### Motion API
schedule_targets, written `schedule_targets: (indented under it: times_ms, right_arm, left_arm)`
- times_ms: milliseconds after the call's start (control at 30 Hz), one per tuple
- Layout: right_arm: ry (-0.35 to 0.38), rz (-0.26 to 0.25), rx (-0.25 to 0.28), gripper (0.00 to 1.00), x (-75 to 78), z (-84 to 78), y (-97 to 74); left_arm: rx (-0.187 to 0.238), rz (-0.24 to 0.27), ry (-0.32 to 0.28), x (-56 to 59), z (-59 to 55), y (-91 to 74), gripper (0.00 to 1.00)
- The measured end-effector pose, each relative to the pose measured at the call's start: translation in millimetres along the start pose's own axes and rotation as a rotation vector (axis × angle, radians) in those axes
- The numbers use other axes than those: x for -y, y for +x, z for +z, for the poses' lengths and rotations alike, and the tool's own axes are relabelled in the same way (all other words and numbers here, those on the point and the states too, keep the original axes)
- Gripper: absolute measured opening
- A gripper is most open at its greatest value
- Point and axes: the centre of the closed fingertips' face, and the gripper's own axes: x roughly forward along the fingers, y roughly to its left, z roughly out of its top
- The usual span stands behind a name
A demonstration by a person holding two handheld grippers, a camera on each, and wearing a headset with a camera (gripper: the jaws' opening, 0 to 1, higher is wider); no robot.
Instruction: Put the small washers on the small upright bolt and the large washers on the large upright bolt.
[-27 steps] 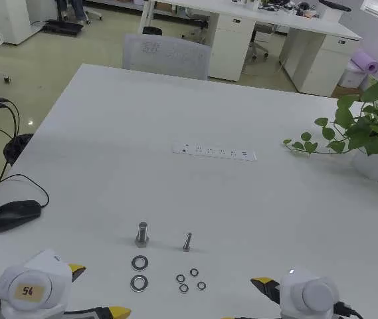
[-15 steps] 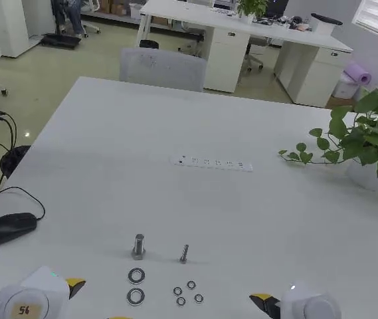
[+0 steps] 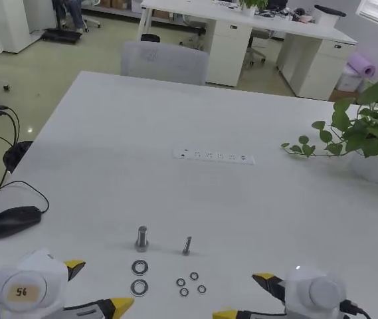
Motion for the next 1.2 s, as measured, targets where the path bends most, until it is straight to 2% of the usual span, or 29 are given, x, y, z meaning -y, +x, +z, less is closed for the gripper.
schedule_targets:
  times_ms: [200,567,800,1000,1200]
  right_arm:
    - [-0.02,-0.01,0.011,0.83,4.8,9.6,-3.3]
    - [-0.029,-0.004,-0.013,0.83,3.1,6.1,-2.3]
    - [-0.037,0.004,-0.028,0.81,5.2,5.4,-0.2]
    - [-0.066,0.01,-0.061,0.73,13.8,9.2,5.7]
    - [-0.179,0.041,-0.179,0.58,22.2,2.1,22.5]
  left_arm:
    - [0.01,0.003,-0.004,-2.5,5.2,-1.4,0.71]
    - [0.023,-0.001,0.0,-0.7,12.8,-1.7,0.71]
    - [0.023,0.003,0.0,-2.1,13.2,-2.2,0.71]
    - [0.013,0.014,0.012,-3.0,13.6,-3.9,0.7]
    - [0.018,0.025,0.006,-5.1,15.2,-5.3,0.69]
